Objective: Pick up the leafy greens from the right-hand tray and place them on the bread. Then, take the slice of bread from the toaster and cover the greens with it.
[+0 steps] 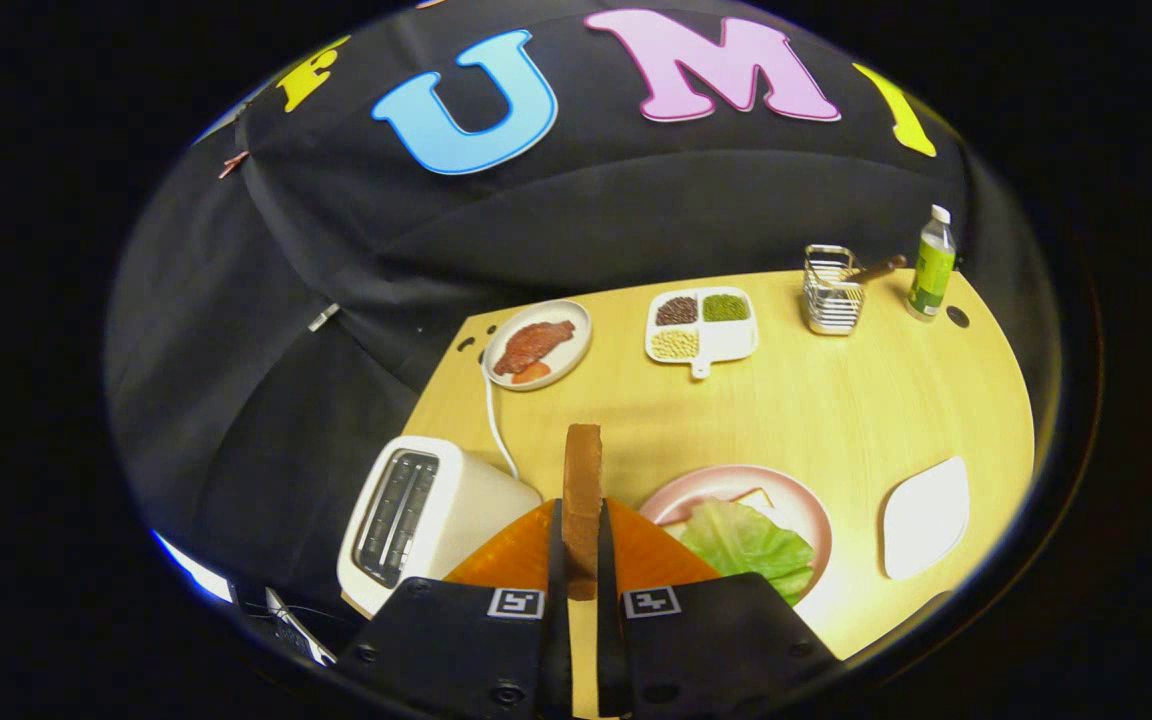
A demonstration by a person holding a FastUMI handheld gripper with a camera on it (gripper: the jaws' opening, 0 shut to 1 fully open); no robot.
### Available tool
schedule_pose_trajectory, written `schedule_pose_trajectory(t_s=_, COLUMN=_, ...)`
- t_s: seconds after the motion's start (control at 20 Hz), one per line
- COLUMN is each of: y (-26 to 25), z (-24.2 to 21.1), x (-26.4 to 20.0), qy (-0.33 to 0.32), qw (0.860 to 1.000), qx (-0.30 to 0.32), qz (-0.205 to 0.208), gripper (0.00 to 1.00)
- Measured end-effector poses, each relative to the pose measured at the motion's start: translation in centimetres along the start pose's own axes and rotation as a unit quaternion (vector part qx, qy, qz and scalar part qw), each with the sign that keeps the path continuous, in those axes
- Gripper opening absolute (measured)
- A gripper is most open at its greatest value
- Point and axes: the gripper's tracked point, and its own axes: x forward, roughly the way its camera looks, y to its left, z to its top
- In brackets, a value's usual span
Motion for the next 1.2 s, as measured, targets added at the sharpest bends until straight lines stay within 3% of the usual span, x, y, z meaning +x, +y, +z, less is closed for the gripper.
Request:
schedule_pose_trajectory(t_s=0.85, y=-12.3, z=-6.2, x=3.8, qy=0.031, qw=0.996, qx=0.081, qz=-0.038, gripper=0.14)
schedule_pose_trajectory(t_s=1.2, y=-14.5, z=-7.4, x=4.1, qy=0.03, qw=0.996, qx=0.059, qz=-0.057, gripper=0.42)
